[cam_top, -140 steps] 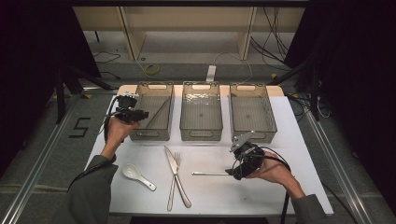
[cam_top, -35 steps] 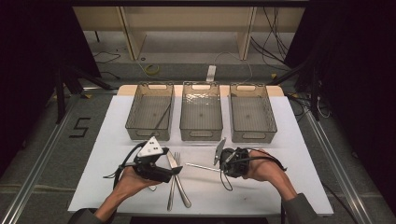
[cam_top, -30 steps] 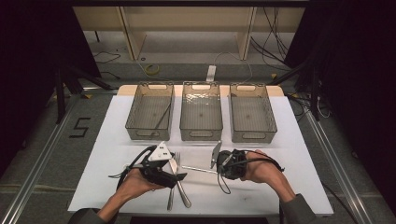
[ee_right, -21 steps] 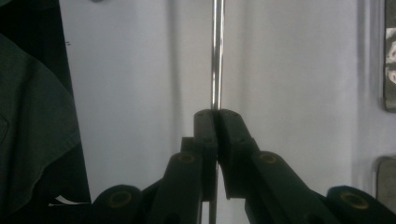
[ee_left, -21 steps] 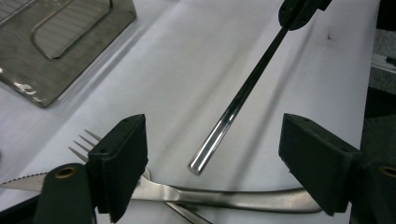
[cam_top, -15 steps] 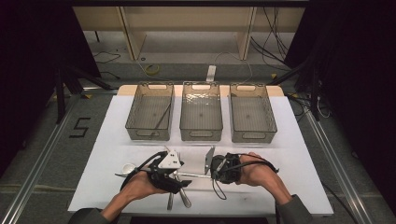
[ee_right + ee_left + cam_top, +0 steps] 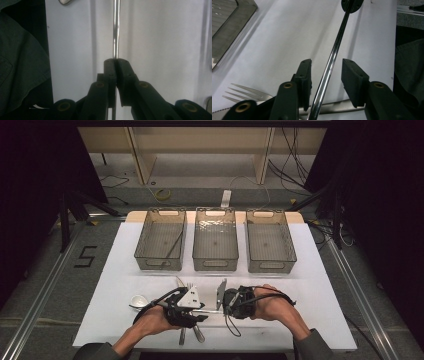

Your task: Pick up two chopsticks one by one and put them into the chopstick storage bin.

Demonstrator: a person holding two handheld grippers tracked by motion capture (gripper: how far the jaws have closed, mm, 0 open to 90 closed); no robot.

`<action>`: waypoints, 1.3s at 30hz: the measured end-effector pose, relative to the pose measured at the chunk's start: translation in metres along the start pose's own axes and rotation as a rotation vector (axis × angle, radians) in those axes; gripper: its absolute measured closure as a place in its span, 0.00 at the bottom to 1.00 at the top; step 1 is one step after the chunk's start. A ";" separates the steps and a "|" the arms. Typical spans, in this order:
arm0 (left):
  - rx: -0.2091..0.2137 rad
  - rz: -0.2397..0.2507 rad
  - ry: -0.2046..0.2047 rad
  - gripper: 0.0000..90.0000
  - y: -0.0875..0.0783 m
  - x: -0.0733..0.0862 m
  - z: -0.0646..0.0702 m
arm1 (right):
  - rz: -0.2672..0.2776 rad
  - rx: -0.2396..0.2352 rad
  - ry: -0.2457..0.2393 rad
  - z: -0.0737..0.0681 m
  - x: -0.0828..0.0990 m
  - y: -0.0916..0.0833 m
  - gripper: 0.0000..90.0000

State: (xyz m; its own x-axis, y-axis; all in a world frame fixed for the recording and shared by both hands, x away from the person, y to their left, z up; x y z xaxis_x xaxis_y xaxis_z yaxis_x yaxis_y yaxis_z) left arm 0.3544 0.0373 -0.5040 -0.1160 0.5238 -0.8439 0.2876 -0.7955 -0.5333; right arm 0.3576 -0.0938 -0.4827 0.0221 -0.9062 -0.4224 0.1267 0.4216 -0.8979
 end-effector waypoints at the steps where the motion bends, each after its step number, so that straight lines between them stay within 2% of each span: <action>1: 0.003 -0.003 0.011 0.69 0.000 0.000 0.001 | -0.004 -0.003 0.005 -0.001 0.000 0.000 0.96; 4: 0.012 -0.009 0.020 0.75 0.000 0.000 0.002 | -0.019 -0.009 0.003 -0.002 0.000 -0.002 0.96; 7: 0.024 -0.018 0.024 0.81 0.000 0.001 0.002 | -0.009 -0.011 -0.012 -0.002 -0.001 0.000 0.96; 9: 0.034 -0.027 0.040 0.83 -0.001 0.001 0.004 | -0.015 -0.016 -0.013 -0.004 -0.001 -0.001 0.96; 13: 0.058 -0.025 0.055 0.87 -0.002 0.001 0.006 | -0.003 -0.019 -0.031 -0.005 -0.001 -0.002 0.96; 14: 0.077 -0.023 0.062 0.88 -0.003 0.001 0.008 | -0.004 -0.022 -0.036 -0.004 0.000 -0.003 0.96; 15: 0.091 -0.024 0.071 0.89 -0.004 0.001 0.010 | 0.012 -0.011 -0.031 -0.004 -0.001 -0.002 0.95; 17: 0.097 -0.018 0.073 0.92 -0.004 0.001 0.011 | 0.011 -0.001 -0.026 -0.002 -0.001 -0.003 0.93; 19: 0.096 -0.004 0.072 0.92 -0.004 0.000 0.012 | 0.022 0.003 0.019 0.001 0.000 -0.005 0.89; 21: 0.085 -0.003 0.067 0.93 -0.005 -0.001 0.010 | 0.055 0.023 0.039 0.008 0.000 -0.009 0.80; 23: 0.052 0.003 0.051 0.93 -0.008 0.001 0.004 | 0.100 0.047 0.078 0.013 -0.001 -0.015 0.67; 24: 0.052 0.003 0.051 0.93 -0.008 0.001 0.004 | 0.124 0.065 0.090 0.016 -0.002 -0.019 0.65; 27: 0.005 0.016 0.034 0.93 -0.012 0.000 -0.005 | 0.217 0.116 0.162 0.022 -0.007 -0.027 0.57; 28: -0.032 0.025 0.024 0.93 -0.015 0.000 -0.011 | 0.242 0.127 0.179 0.023 -0.008 -0.029 0.55; 29: -0.032 0.025 0.024 0.93 -0.015 0.000 -0.011 | 0.260 0.145 0.199 0.024 -0.009 -0.031 0.54; 30: -0.066 0.036 0.011 0.93 -0.018 0.000 -0.018 | 0.283 0.162 0.212 0.026 -0.010 -0.033 0.53; 33: -0.099 0.042 -0.009 0.93 -0.020 0.002 -0.025 | 0.330 0.192 0.237 0.028 -0.011 -0.037 0.49; 37: -0.172 0.067 -0.063 0.93 -0.028 0.003 -0.039 | 0.401 0.228 0.268 0.032 -0.012 -0.039 0.45; 38: -0.193 0.078 -0.075 0.93 -0.031 0.002 -0.043 | 0.426 0.223 0.281 0.033 -0.012 -0.039 0.44; 39: -0.228 0.094 -0.102 0.93 -0.035 0.002 -0.050 | 0.454 0.223 0.298 0.035 -0.013 -0.038 0.43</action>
State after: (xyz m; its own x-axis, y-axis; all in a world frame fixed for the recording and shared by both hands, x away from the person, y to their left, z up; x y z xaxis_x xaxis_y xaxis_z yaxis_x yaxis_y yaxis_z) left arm 0.3912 0.0812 -0.4845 -0.1707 0.4085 -0.8966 0.5073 -0.7437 -0.4355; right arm 0.3868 -0.0995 -0.4387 -0.1526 -0.5742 -0.8044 0.3764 0.7188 -0.5845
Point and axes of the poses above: each handheld gripper's, and its own axes: y roughly forward along the jaws, x roughly out of its underside, z roughly to its right, the point moved 8 cm from there along y, roughly forward along the jaws, and after that the axes turned 15 degrees about z, right-handed, at the moved point
